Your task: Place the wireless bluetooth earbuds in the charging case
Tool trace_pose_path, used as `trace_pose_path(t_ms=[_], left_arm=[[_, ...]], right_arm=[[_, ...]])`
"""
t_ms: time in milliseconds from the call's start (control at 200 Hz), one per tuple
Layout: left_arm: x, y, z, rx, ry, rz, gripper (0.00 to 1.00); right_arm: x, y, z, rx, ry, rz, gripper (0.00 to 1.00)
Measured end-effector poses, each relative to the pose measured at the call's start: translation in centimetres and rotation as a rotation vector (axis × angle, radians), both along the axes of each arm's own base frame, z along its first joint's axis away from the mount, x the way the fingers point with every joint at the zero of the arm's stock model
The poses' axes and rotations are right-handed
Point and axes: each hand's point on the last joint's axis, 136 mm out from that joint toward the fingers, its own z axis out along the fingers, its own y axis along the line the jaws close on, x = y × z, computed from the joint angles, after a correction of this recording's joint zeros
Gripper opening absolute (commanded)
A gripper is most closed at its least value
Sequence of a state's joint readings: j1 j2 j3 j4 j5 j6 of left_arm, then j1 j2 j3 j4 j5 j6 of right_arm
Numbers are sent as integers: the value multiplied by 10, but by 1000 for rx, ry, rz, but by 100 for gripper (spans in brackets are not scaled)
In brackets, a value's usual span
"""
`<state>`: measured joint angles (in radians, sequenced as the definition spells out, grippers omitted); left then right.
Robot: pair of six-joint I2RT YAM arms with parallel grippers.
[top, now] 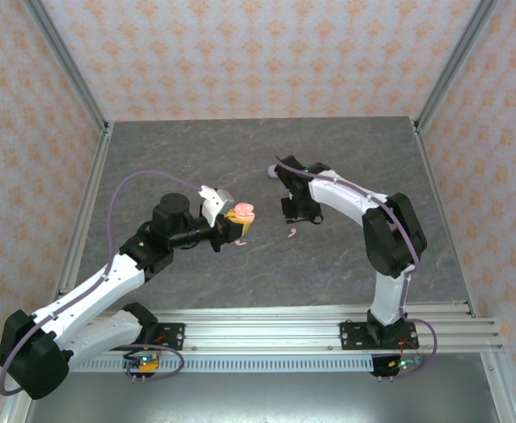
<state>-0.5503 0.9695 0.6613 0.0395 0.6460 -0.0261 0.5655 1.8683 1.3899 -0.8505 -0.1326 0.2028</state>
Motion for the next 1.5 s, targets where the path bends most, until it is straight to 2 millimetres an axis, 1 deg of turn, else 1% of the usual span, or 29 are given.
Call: trace_pose_path(t_ms=[95, 195, 350, 626, 821, 1226, 1361, 1502], left_arm=[[0, 0, 0, 0, 0, 0, 11], [0, 0, 0, 0, 0, 0, 11], [0, 0, 0, 0, 1, 0, 11], [1, 0, 4, -3, -6, 0, 11], [1, 0, 4, -3, -5, 0, 11], [1, 0, 4, -3, -5, 0, 11], [1, 0, 4, -2, -5, 0, 11], [1, 0, 4, -2, -5, 0, 11]], right_arm=[[-4, -12, -4, -8, 2, -63, 20], [-8, -15, -9, -14, 17, -95, 16], [-8, -15, -14, -15, 26, -123, 14], [-12, -14, -37, -30, 79, -135, 14], [-12, -10, -45, -15, 96, -133, 14], [-10, -3, -45, -5, 116, -95, 15], [-6, 7, -44, 7, 111, -63, 15], [-5, 24, -42, 40, 102, -14, 17]])
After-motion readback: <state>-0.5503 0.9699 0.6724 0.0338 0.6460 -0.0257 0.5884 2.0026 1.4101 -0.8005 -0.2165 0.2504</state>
